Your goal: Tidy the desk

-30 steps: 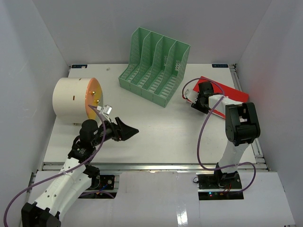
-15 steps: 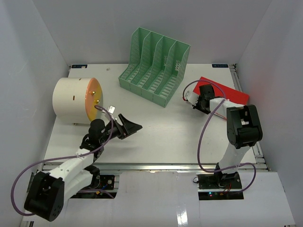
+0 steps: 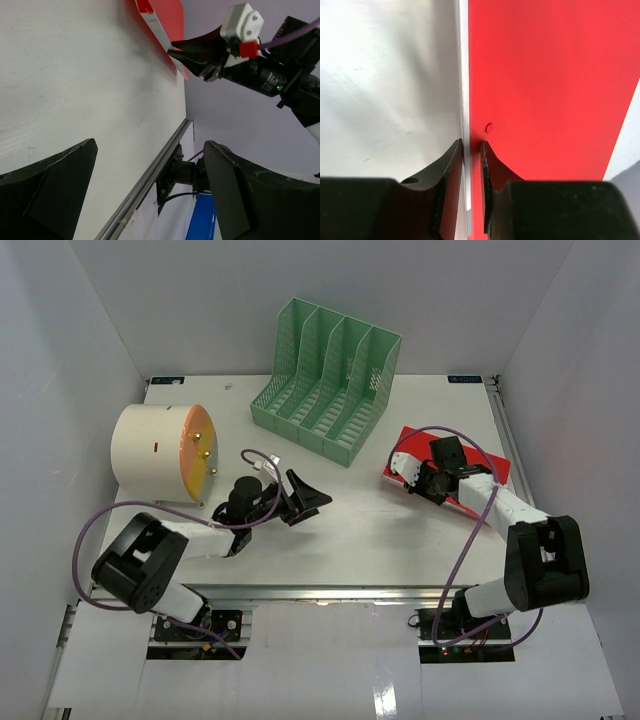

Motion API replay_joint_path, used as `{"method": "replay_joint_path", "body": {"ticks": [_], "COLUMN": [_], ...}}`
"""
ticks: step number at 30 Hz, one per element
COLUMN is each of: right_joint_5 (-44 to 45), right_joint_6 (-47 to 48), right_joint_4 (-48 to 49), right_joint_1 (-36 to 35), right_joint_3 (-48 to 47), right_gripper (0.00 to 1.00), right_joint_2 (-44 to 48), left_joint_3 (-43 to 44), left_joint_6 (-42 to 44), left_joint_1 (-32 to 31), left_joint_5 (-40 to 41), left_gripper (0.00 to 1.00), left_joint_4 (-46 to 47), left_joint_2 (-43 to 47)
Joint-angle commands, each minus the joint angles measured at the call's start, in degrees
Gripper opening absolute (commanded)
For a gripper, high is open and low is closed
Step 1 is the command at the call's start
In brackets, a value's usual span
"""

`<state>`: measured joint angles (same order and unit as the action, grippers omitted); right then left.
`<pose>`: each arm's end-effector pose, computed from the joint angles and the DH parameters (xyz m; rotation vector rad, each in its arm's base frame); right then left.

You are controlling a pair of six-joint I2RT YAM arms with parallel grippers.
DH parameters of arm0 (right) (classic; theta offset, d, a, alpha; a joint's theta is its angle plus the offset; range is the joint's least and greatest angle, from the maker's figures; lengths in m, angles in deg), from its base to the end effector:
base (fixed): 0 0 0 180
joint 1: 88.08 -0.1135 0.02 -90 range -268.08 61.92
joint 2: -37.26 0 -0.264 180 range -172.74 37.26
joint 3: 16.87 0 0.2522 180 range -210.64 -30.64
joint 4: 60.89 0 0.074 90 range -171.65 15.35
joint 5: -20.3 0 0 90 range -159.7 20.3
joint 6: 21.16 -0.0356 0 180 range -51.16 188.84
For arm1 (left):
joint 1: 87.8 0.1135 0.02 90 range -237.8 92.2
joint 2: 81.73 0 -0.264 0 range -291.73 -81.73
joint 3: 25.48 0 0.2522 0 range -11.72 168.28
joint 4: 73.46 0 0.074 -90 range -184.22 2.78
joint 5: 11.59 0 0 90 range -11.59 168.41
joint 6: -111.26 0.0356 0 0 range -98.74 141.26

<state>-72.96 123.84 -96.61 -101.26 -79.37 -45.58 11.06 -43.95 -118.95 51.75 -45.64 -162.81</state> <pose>0.2768 0.0669 0.1969 -1.4536 2.1081 -0.2108 0.2144 -0.1482 0.1670 -0.2645 2.1431 -1.5147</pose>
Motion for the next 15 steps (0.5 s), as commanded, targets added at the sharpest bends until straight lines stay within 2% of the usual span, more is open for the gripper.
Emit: {"method": "replay_joint_path", "body": {"ticks": [1, 7, 15], "right_joint_5": [-7.30, -10.39, -12.73], "right_joint_6": [0.54, 0.35, -1.54], "right_joint_4": [-6.26, -8.13, -9.55], "right_joint_1": [-2.77, -6.38, -9.50], "right_joint_3": [3.82, 7.72, 8.13], "right_gripper": [0.08, 0.08, 0.08], "right_joint_2": [6.80, 15.59, 19.88], "left_joint_3": [7.71, 16.80, 23.14], "left_joint_6": [-2.03, -4.44, -6.06], "left_joint_1": [-3.94, -7.23, -10.93], "left_joint_5": [2.49, 2.31, 2.62], "left_gripper": [0.98, 0.98, 0.95], "left_joint_4": [6.66, 8.17, 7.47], "left_joint_2": [-7.93, -20.76, -27.74]}}
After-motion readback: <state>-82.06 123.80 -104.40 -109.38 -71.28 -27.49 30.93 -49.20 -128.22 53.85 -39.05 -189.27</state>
